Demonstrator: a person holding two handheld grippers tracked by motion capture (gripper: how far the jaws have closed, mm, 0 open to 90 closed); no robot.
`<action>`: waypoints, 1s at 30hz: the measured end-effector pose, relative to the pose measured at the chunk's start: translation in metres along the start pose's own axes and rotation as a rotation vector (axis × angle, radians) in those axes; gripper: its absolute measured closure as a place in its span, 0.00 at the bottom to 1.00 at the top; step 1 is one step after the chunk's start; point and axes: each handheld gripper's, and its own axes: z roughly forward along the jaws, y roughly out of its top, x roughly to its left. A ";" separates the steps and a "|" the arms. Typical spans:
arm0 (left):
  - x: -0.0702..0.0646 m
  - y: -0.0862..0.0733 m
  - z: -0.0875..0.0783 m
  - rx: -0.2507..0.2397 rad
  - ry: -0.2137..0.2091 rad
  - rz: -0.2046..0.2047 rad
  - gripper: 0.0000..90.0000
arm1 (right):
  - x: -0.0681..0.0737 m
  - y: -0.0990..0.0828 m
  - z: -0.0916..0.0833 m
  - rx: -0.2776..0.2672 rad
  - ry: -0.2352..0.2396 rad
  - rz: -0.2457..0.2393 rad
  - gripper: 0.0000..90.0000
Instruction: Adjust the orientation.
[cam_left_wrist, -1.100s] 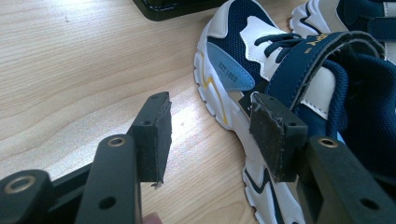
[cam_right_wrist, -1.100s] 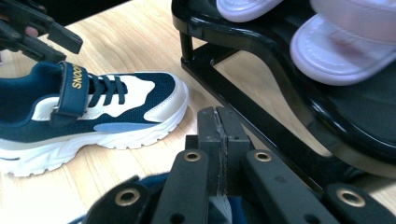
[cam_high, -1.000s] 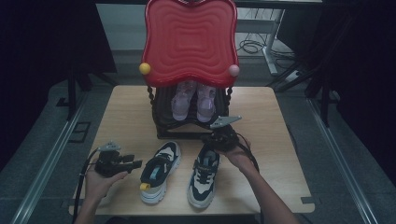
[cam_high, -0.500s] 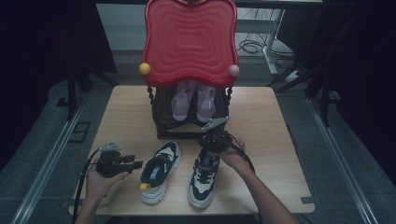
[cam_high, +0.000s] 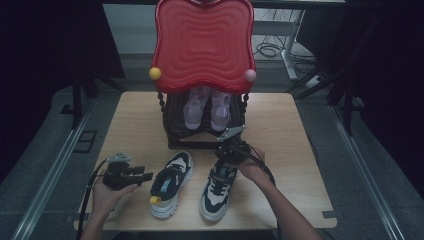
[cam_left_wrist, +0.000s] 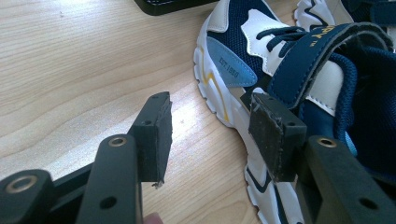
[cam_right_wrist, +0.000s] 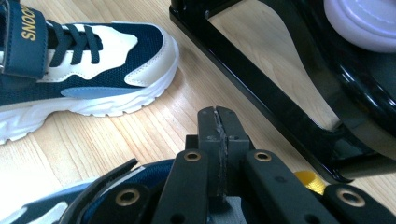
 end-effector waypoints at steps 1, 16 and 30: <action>0.000 0.000 0.000 0.000 0.000 0.000 0.55 | 0.000 0.000 0.000 0.000 0.000 0.000 0.99; 0.000 0.000 0.002 0.004 -0.003 -0.003 0.55 | -0.007 -0.013 -0.014 0.020 -0.015 0.008 0.99; 0.000 0.000 0.000 -0.003 -0.001 -0.002 0.55 | -0.010 -0.038 -0.032 0.032 -0.026 0.038 0.99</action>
